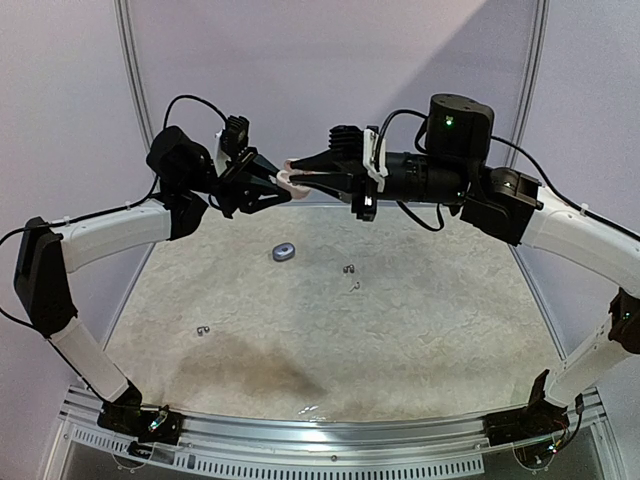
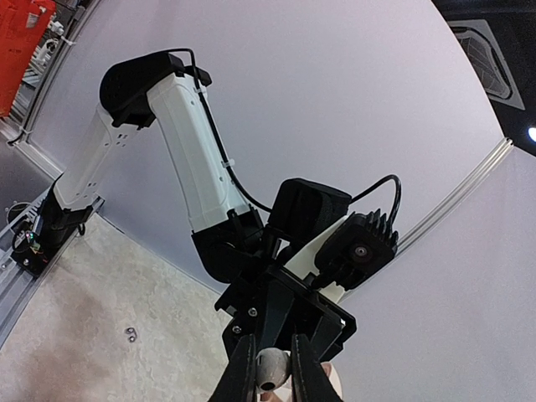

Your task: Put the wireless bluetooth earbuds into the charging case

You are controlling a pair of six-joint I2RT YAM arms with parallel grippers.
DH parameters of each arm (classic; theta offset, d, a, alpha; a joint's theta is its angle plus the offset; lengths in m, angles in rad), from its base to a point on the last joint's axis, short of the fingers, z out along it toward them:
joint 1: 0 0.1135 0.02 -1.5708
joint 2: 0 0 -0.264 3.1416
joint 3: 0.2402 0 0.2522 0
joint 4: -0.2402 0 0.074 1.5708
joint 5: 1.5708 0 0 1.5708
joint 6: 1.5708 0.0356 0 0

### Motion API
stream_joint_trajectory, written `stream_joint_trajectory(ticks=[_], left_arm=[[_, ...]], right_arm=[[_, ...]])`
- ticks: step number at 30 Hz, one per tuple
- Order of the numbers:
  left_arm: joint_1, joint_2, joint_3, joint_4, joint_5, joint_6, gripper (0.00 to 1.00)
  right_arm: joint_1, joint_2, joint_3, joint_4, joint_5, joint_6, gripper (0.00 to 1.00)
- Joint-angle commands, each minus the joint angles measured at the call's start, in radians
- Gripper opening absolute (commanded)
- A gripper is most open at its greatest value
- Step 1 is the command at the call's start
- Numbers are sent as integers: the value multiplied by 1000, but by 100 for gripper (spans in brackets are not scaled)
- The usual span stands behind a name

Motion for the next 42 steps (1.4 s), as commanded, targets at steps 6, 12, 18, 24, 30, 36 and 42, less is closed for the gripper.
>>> stream_joint_trajectory(ticks=[6, 12, 18, 24, 30, 36, 42], left_arm=[[-13, 13, 14, 11, 6, 8, 0], [-12, 13, 16, 9, 6, 8, 0], [-10, 14, 14, 15, 2, 12, 0], [-10, 14, 12, 30, 2, 9, 0], [-10, 14, 10, 48, -2, -2, 0], [-10, 14, 7, 63, -3, -6, 0], [-11, 16, 6, 77, -16, -8, 0]], right_arm=[[-11, 39, 9, 18, 54, 2, 0], [-12, 41, -7, 18, 61, -12, 0], [-22, 34, -19, 17, 64, -12, 0], [-26, 30, -33, 14, 70, -18, 0], [-28, 35, -39, 17, 80, -21, 4], [-27, 44, -45, 14, 84, -22, 8], [-27, 49, -44, 18, 36, -9, 8]])
